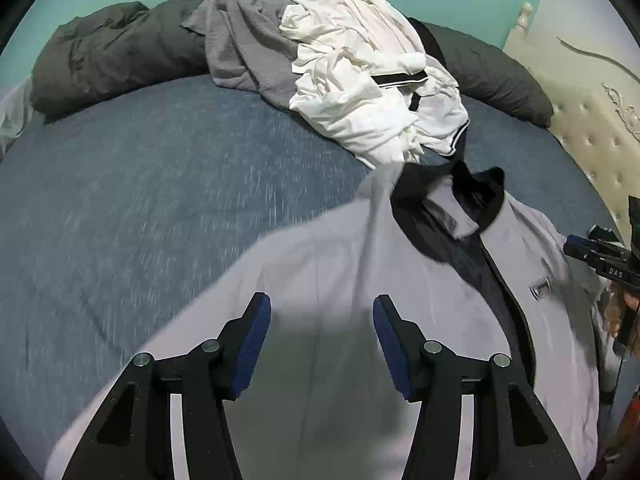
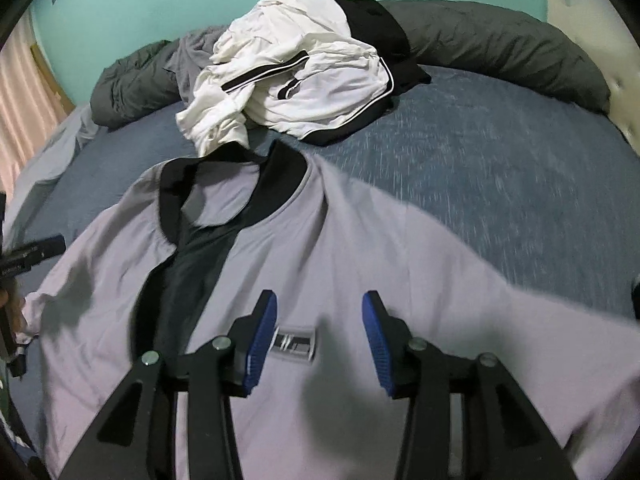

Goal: Fold clothes

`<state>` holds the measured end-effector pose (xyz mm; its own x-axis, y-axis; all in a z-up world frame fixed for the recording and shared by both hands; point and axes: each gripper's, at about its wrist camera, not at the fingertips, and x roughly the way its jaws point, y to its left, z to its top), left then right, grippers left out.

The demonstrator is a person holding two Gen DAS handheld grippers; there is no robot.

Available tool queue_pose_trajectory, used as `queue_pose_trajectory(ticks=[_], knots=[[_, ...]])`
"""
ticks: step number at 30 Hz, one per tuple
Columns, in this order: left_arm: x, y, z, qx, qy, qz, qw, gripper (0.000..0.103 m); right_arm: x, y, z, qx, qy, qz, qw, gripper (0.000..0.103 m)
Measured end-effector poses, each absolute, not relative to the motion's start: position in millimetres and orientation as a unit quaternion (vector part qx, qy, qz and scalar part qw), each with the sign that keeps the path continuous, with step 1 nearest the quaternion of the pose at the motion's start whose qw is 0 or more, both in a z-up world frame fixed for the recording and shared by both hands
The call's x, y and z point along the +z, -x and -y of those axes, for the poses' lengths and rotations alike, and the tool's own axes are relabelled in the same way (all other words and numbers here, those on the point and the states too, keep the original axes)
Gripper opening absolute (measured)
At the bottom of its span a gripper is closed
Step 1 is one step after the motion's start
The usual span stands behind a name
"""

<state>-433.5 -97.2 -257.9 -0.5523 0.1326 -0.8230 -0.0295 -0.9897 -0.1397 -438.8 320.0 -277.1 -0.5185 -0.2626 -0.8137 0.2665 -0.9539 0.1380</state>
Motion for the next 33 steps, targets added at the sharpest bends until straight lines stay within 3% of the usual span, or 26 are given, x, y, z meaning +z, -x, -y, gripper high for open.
queue_pose_trajectory(ticks=[12,13,15,17,20,27,28,29,31,33], knots=[[-302.3,487.8,90.0,0.860,0.507,-0.008,0.059,0.056,-304.0,512.3,-319.9,-0.857,-0.491,-0.071,0.142,0.045],[-304.7,488.2,88.8,0.859,0.508,-0.010,0.061,0.053,-305.0,514.9,-321.4,-0.857,-0.491,-0.071,0.142,0.045],[-309.2,488.2,86.5,0.859,0.508,-0.014,0.064,0.028,-303.0,518.2,-328.2,-0.862,-0.483,-0.054,0.144,0.045],[-312.5,487.0,84.2,0.859,0.507,-0.019,0.064,0.016,-299.5,522.2,-338.3,-0.869,-0.473,-0.030,0.142,0.045],[-312.9,484.5,83.2,0.862,0.501,-0.023,0.066,0.012,-303.4,526.7,-347.3,-0.868,-0.478,-0.011,0.132,0.045],[-289.9,481.3,95.5,0.882,0.469,-0.008,0.057,0.009,-324.7,536.3,-341.1,-0.854,-0.505,-0.047,0.115,0.045],[-285.8,481.4,101.1,0.885,0.463,0.003,0.052,0.008,-327.2,537.5,-339.6,-0.852,-0.507,-0.051,0.116,0.036],[-281.9,481.4,106.8,0.888,0.458,0.014,0.048,0.007,-328.6,537.2,-338.7,-0.852,-0.508,-0.055,0.116,0.015],[-274.5,482.3,120.7,0.892,0.449,0.037,0.039,0.007,-330.8,535.8,-337.3,-0.852,-0.507,-0.062,0.116,0.005],[-267.5,483.9,135.6,0.897,0.438,0.054,0.022,0.006,-322.1,535.3,-342.0,-0.864,-0.488,-0.065,0.102,0.003]])
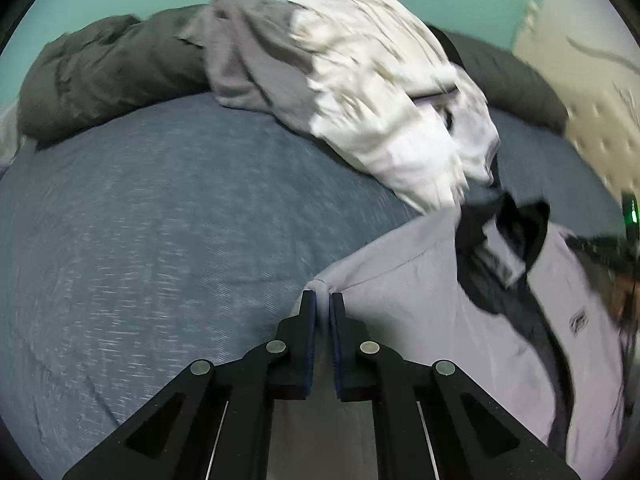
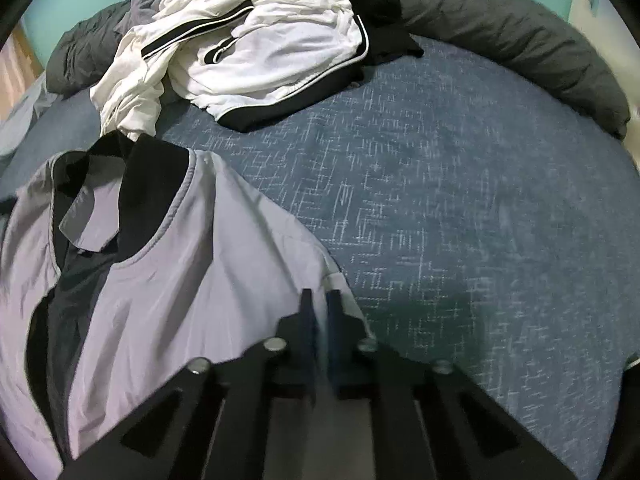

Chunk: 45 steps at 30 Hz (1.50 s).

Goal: Fold clothes

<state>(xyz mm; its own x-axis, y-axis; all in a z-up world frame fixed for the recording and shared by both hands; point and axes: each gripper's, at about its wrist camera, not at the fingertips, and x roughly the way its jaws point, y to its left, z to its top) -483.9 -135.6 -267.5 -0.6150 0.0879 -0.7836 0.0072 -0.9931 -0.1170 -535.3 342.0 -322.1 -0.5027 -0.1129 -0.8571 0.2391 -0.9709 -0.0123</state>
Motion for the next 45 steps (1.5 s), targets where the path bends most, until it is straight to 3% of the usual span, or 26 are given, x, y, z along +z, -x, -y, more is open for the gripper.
queue_pose_trajectory(ticks=[9,13,15,17,19,20,26,31,33,45], knots=[[-269.9,501.2,148.1,0.898,0.434,0.075,0.002,0.006,-295.8,544.3,-354.3,-0.893,-0.437,-0.091,0.055,0.002],[-284.2,508.2,142.8,0.887,0.455,0.071,0.002,0.013,-306.4,553.6,-357.0,-0.893,-0.442,-0.059,0.063,0.004],[-280.3,505.7,136.9,0.894,0.444,0.060,-0.003,0.023,-307.4,550.5,-353.0,-0.899,-0.430,-0.065,0.052,0.008],[-274.0,503.1,131.3,0.900,0.433,0.053,-0.010,0.029,-298.2,542.2,-349.3,-0.911,-0.404,-0.057,0.057,0.018],[-262.3,497.6,122.0,0.909,0.414,0.046,-0.008,0.029,-287.7,534.3,-345.8,-0.922,-0.379,-0.045,0.067,0.030],[-256.9,495.5,112.1,0.913,0.407,0.037,0.002,0.029,-282.5,531.3,-344.2,-0.926,-0.368,-0.038,0.074,0.031],[-237.0,491.4,45.4,0.917,0.392,-0.020,0.072,0.029,-257.3,516.8,-309.3,-0.927,-0.337,-0.025,0.160,0.032],[-263.0,517.2,7.1,0.892,0.438,-0.041,0.105,0.030,-274.3,524.9,-260.8,-0.892,-0.391,-0.052,0.223,0.029],[-275.0,530.5,4.3,0.886,0.452,-0.030,0.096,0.030,-288.5,534.7,-247.7,-0.879,-0.422,-0.062,0.213,0.021],[-311.1,593.9,26.0,0.885,0.462,0.031,0.051,0.029,-323.5,596.1,-234.9,-0.875,-0.458,-0.044,0.149,0.018]])
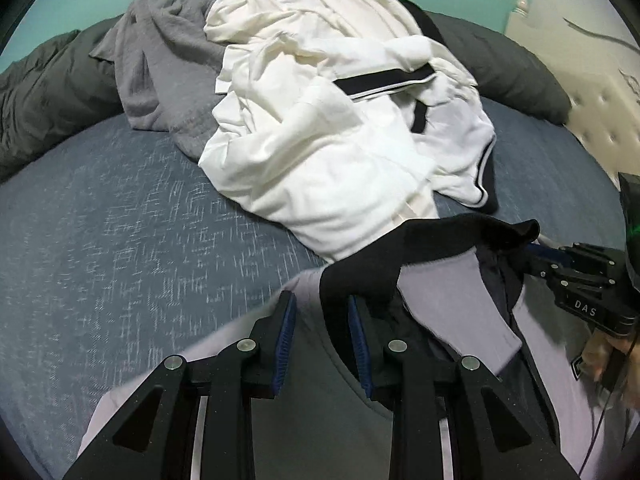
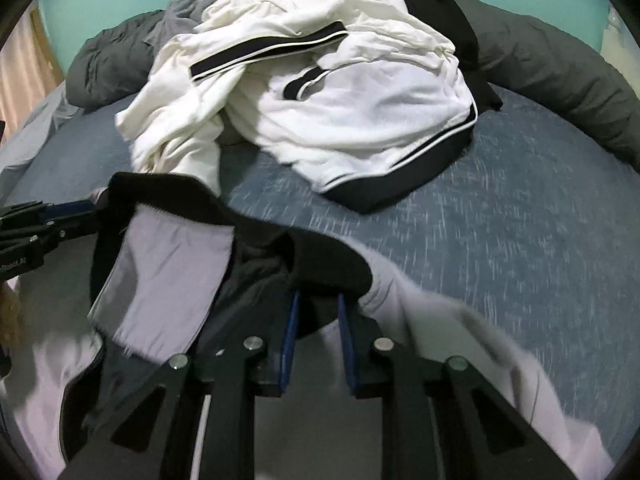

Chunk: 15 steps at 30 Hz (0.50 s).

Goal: Fold clothes

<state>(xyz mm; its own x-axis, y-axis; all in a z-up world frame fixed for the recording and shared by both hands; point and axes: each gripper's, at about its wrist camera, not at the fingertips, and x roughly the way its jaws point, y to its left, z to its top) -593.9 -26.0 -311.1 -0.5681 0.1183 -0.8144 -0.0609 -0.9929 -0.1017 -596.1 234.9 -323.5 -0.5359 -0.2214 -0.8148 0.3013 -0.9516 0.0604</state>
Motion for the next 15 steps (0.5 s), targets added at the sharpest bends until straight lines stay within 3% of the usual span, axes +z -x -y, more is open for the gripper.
queue_pose_trajectory(ticks=[9,15], knots=[[-323.4,592.6,31.9,0.883,0.464,0.047,0.049,0.030,-327.5,622.7,-242.8,-0.871,-0.467,-0.014,0.154,0.018],[-304.5,572.1,39.0,0.892,0.443,0.061,0.063,0.037,-294.1,595.5,-268.5,-0.900,-0.391,0.036,0.189,0.018]])
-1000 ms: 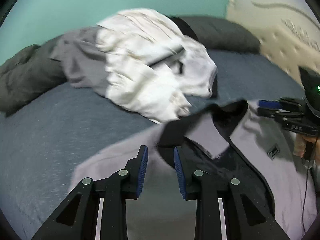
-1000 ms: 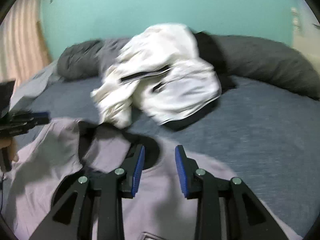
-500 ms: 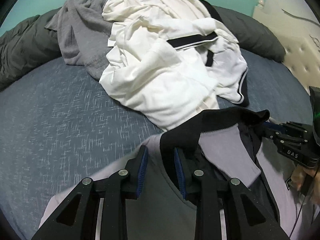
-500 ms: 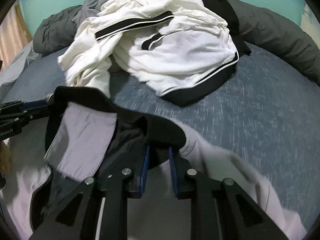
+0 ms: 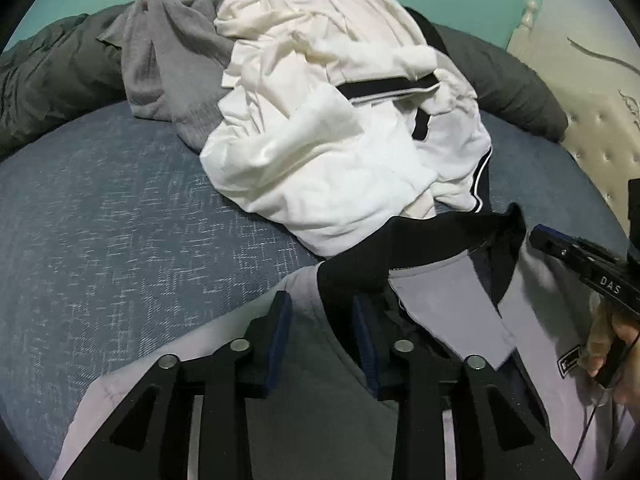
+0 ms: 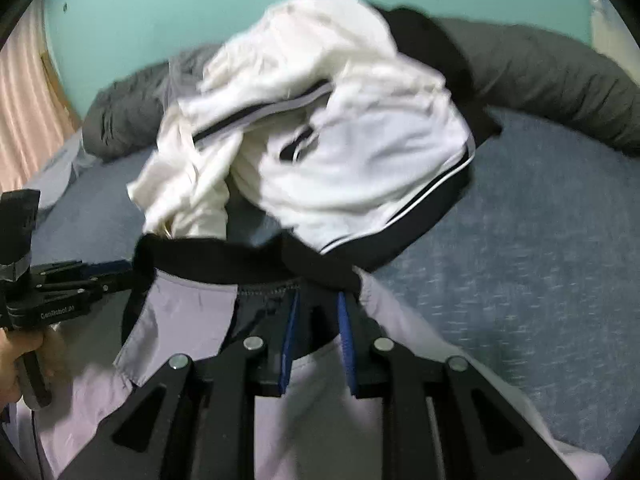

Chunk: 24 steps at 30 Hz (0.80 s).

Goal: Fold clothes

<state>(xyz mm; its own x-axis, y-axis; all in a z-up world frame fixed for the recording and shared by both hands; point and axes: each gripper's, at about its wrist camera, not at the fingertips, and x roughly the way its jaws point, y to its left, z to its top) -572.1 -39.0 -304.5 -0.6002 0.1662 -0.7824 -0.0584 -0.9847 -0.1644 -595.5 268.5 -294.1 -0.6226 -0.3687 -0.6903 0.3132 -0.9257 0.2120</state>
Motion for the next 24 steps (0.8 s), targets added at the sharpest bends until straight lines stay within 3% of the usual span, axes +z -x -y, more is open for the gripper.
queue_pose_trajectory(ticks=[5,11,16,18,24], knots=[[-308.6,573.2,38.8,0.890,0.451,0.035,0.060,0.037,-303.1,598.1,-263.8,-0.894,-0.406,0.031,0.187,0.018],[-327.7,574.9,46.5,0.884,0.460,0.062,0.056,0.037,-333.8,612.8,-253.1,-0.870,-0.466,0.014,0.159,0.020],[-304.2,552.0,48.7,0.891,0.442,0.086,0.064,0.040,-314.6,592.6,-258.5,-0.891,-0.417,0.020,0.180,0.022],[-292.9,532.5,47.5,0.891,0.438,0.096,0.071,0.047,-305.6,579.4,-266.3,-0.893,-0.407,0.039,0.186,0.022],[-270.9,447.4,43.7,0.889,0.432,0.120,0.092,0.050,-286.8,508.2,-290.5,-0.879,-0.403,0.131,0.219,0.027]])
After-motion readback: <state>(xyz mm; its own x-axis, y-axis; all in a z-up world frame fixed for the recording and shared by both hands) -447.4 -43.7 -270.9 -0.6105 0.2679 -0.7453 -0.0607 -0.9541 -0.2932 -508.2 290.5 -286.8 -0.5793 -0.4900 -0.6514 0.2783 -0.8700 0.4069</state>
